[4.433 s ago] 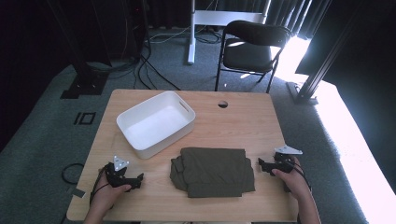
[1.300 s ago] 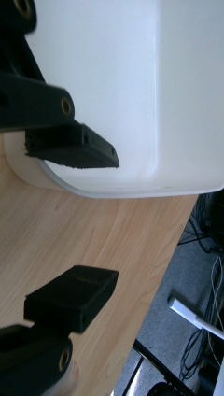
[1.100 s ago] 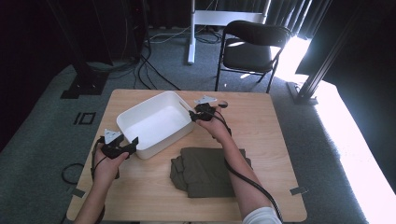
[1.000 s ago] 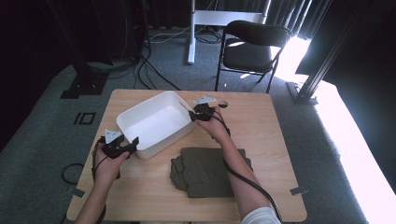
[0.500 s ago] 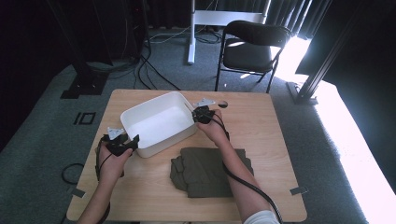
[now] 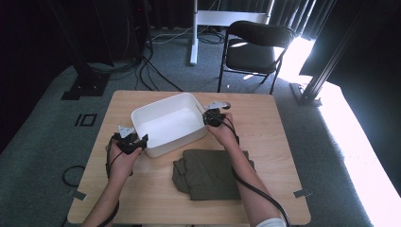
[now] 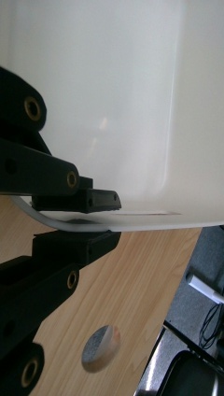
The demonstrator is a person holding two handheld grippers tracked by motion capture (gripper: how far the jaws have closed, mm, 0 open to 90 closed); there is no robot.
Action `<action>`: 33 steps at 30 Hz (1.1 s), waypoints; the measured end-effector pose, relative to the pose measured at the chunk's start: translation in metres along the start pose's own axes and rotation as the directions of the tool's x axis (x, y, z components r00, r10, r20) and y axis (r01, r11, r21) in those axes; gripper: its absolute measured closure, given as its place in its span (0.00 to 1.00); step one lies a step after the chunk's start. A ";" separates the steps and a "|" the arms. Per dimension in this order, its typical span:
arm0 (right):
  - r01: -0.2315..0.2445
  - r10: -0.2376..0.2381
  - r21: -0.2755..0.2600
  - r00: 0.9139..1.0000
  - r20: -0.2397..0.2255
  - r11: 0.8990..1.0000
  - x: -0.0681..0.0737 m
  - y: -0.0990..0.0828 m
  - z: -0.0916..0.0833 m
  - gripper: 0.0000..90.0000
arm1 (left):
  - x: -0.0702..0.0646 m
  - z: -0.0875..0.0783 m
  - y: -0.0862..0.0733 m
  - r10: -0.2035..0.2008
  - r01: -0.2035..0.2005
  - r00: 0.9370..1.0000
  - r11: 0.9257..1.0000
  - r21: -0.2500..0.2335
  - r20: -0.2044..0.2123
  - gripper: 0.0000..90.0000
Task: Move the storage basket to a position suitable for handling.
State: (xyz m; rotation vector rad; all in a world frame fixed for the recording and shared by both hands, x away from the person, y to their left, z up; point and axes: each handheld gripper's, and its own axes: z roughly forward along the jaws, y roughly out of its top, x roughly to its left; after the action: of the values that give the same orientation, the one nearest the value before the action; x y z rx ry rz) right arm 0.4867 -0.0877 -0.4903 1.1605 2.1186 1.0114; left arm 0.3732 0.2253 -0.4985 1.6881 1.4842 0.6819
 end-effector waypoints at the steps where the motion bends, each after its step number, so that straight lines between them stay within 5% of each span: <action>1: -0.002 0.002 -0.004 1.000 0.003 1.000 -0.002 -0.001 -0.001 0.90 | -0.001 0.001 0.001 0.005 -0.005 1.000 1.000 0.000 -0.001 0.62; 33: -0.134 0.133 0.004 0.985 0.108 0.991 -0.068 -0.042 -0.046 0.90 | -0.067 0.046 0.027 0.110 -0.113 0.988 0.993 0.028 0.105 0.65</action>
State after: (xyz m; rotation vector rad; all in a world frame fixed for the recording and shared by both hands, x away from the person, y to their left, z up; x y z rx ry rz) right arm 0.4682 -0.1780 -0.4912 1.3474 1.9867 0.9735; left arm 0.4131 0.1498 -0.4957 1.8156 1.3443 0.6215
